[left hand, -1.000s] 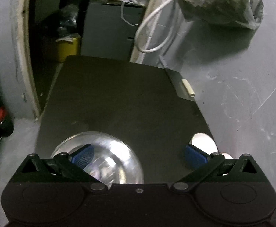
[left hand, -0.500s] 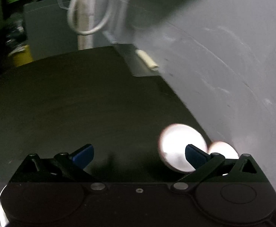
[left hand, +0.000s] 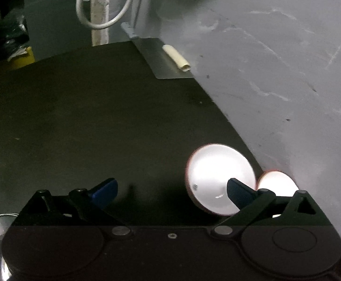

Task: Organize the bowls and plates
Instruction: 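Move both grippers to the white red-rimmed bowl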

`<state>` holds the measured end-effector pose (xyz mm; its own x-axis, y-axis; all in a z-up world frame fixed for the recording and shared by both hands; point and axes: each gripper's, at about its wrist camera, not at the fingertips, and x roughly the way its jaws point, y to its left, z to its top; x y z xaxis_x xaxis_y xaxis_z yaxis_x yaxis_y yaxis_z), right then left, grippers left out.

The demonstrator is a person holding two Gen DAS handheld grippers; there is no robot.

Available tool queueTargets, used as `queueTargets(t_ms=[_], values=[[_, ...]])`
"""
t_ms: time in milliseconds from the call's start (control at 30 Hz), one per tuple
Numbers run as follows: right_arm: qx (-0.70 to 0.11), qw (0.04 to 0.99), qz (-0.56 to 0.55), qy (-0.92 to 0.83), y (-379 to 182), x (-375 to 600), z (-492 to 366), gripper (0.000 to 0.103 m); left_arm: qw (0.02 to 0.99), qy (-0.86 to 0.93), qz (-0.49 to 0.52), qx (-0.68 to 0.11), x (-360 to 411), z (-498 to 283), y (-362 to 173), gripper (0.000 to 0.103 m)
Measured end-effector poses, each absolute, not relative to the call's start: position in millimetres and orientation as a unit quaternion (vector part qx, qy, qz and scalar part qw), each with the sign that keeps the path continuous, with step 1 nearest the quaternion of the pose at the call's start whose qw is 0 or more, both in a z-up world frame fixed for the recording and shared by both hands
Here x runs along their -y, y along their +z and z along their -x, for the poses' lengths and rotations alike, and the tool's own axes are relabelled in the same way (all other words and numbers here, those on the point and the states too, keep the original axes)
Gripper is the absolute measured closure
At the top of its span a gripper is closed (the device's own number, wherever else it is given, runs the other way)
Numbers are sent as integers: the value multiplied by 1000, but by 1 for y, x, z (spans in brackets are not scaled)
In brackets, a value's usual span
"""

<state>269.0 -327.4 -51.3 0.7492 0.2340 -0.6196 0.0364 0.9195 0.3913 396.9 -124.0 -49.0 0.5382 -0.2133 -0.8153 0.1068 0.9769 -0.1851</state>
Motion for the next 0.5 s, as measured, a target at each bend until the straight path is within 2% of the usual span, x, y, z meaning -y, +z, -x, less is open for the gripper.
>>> queueTargets(t_ms=[200, 400, 500], values=[[-323, 927, -175, 71, -36, 319, -287, 30, 869, -75, 78, -482, 110, -396, -55, 10], [-338, 924, -162, 76, -32, 308, -323, 44, 869, -70, 97, -481, 102, -382, -59, 16], [-348, 925, -138, 69, -31, 298, -338, 46, 871, -81, 99, -474, 104, -376, -59, 18]])
